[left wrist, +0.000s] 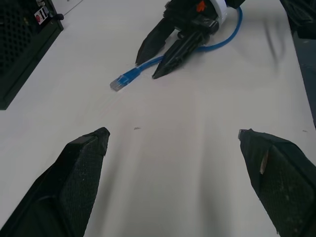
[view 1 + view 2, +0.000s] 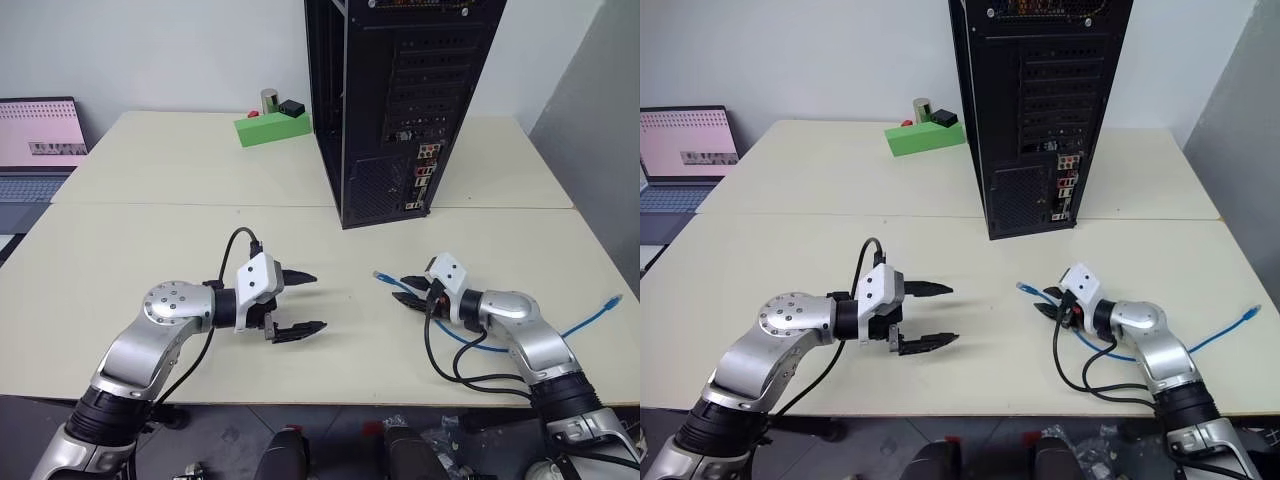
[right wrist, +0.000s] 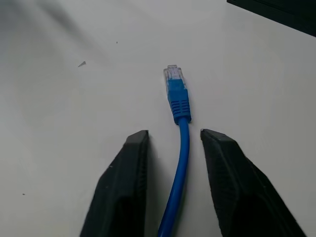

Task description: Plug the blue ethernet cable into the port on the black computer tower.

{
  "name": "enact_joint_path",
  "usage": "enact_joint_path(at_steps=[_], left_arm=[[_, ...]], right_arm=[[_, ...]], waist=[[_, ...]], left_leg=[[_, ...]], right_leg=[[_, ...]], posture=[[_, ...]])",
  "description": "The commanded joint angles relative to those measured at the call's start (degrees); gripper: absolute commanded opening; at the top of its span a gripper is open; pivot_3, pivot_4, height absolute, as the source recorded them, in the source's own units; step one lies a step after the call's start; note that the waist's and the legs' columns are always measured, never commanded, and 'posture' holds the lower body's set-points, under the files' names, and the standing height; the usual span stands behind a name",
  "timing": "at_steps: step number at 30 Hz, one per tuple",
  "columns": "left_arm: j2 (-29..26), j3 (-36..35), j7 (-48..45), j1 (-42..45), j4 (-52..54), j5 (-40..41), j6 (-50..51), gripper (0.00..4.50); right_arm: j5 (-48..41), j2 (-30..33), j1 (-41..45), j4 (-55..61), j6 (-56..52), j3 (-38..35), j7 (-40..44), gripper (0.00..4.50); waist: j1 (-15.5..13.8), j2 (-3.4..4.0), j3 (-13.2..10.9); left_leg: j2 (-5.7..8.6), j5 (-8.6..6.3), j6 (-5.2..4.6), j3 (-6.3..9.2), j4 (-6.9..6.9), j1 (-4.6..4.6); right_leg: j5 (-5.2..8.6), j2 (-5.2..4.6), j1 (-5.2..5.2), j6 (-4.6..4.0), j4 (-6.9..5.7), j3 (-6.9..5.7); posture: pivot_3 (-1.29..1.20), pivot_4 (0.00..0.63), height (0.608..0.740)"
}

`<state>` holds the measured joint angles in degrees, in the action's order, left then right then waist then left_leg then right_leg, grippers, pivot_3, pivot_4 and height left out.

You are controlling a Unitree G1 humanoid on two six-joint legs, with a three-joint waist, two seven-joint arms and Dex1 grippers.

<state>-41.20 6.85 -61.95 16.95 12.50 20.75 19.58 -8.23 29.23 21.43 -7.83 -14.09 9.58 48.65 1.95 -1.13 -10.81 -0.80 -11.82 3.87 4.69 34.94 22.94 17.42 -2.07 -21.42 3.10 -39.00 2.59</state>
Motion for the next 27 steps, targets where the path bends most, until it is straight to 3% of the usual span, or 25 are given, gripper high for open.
enact_joint_path(at_steps=[1, 4, 10, 17, 25, 26, 27], left_arm=[[0.71, -0.27, -1.11, 1.96, -1.00, 0.11, -1.75, 4.50], [1.73, 0.41, -1.59, 3.50, -2.64, -0.53, -2.56, 4.50], [4.38, 2.64, -2.17, 6.92, -7.67, -3.28, -5.34, 4.50], [7.47, 5.94, -4.75, 12.19, -15.57, -7.05, -10.45, 4.50], [10.04, 7.61, -8.12, 15.11, -20.48, -8.34, -15.03, 4.50], [10.19, 7.54, -8.58, 15.14, -20.69, -8.11, -15.08, 4.14], [10.28, 7.49, -9.05, 15.17, -20.84, -7.92, -15.16, 4.06]], right_arm=[[1.24, 0.62, 1.55, -1.18, 0.97, 0.33, 0.82, 0.70], [1.47, 0.75, 2.38, -1.60, 1.34, 0.47, 1.36, 0.04], [1.87, 2.64, 1.61, 5.39, 1.76, 1.36, 3.68, 0.04], [-1.89, 4.26, 0.27, 19.84, -6.36, 2.57, 7.03, 0.04], [-3.34, 4.20, 0.08, 24.60, -11.05, 3.30, 6.81, 0.04], [-3.42, 4.22, 0.03, 24.90, -11.30, 3.34, 6.76, 0.00], [-3.48, 4.26, -0.05, 25.17, -11.51, 3.37, 6.75, 0.00]], waist=[[0.00, 0.00, 0.00], [-0.01, 0.00, 0.00], [0.00, 0.00, 0.00], [-0.11, 0.00, 0.00], [-0.01, 0.00, 0.00], [-0.01, 0.00, 0.00], [-0.01, 0.00, 0.00]], left_leg=[[0.00, 0.00, 0.00, 0.00, 0.00, 0.00], [0.01, 0.00, 0.00, 0.00, 0.01, -0.01], [0.02, 0.00, 0.00, 0.01, 0.02, 0.02], [0.01, 0.00, 0.00, 0.04, 0.03, 0.03], [0.01, 0.00, 0.00, 0.07, 0.04, 0.04], [0.01, 0.00, 0.00, 0.06, 0.04, 0.04], [0.01, 0.00, 0.00, 0.06, 0.04, 0.04]], right_leg=[[0.00, 0.00, 0.00, 0.00, 0.00, 0.00], [0.00, 0.00, 0.01, 0.00, 0.00, -0.01], [0.00, 0.00, 0.00, 0.00, 0.00, -0.02], [0.00, 0.02, 0.00, 0.01, -0.01, -0.03], [0.00, 0.02, -0.01, 0.01, -0.01, -0.05], [0.00, 0.02, -0.01, 0.01, -0.01, -0.05], [0.00, 0.02, -0.01, 0.00, -0.01, -0.05]], posture=[[0.00, 0.150, 0.740], [0.00, 0.150, 0.740], [0.00, 0.150, 0.740], [0.00, 0.150, 0.740], [0.00, 0.150, 0.740], [0.00, 0.150, 0.740], [0.00, 0.150, 0.740]])
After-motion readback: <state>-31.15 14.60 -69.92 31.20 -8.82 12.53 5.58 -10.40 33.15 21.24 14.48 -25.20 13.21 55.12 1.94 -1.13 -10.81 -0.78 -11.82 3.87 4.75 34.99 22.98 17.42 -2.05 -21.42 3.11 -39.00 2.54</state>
